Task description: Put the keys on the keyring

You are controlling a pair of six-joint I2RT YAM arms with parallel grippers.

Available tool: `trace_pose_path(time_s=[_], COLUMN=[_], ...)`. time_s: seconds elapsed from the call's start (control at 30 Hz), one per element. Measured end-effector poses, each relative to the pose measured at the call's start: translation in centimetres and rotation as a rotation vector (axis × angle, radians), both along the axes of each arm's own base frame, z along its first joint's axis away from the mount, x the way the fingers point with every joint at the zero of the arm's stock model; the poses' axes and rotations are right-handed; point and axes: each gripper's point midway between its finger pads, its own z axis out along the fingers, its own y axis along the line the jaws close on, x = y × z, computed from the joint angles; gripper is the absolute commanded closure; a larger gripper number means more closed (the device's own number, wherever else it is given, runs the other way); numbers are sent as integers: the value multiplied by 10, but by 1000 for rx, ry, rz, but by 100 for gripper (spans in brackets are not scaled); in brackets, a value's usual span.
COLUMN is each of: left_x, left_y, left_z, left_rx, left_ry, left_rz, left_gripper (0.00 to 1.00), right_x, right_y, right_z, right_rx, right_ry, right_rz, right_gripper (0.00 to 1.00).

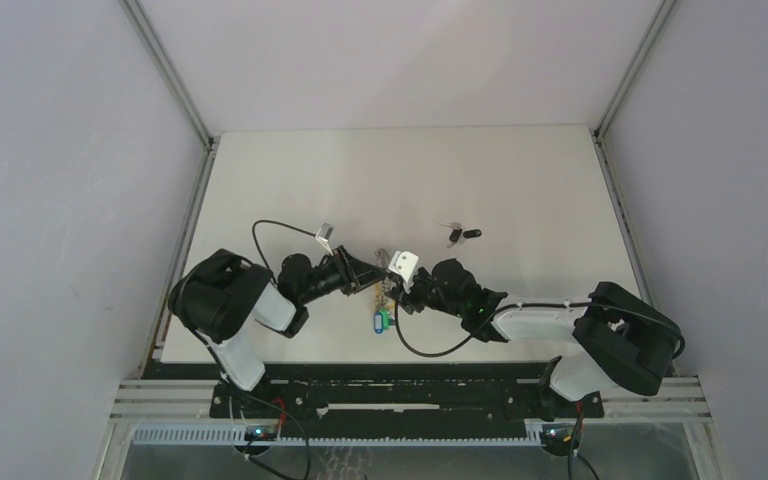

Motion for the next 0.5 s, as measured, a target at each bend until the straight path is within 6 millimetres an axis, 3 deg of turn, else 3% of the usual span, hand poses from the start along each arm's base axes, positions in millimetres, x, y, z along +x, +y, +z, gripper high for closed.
trace_pose_path(time_s=[0.5], left_x=[4], left_y=[1], left_z=[-2], left_rx=[3], left_ry=[3], left_rz=[21], left_gripper=[93], right_x=[8], right_y=[-1], right_z=[-7], right_rx=[-39], right_ry=[-52], right_rz=[-54], right_gripper=[69])
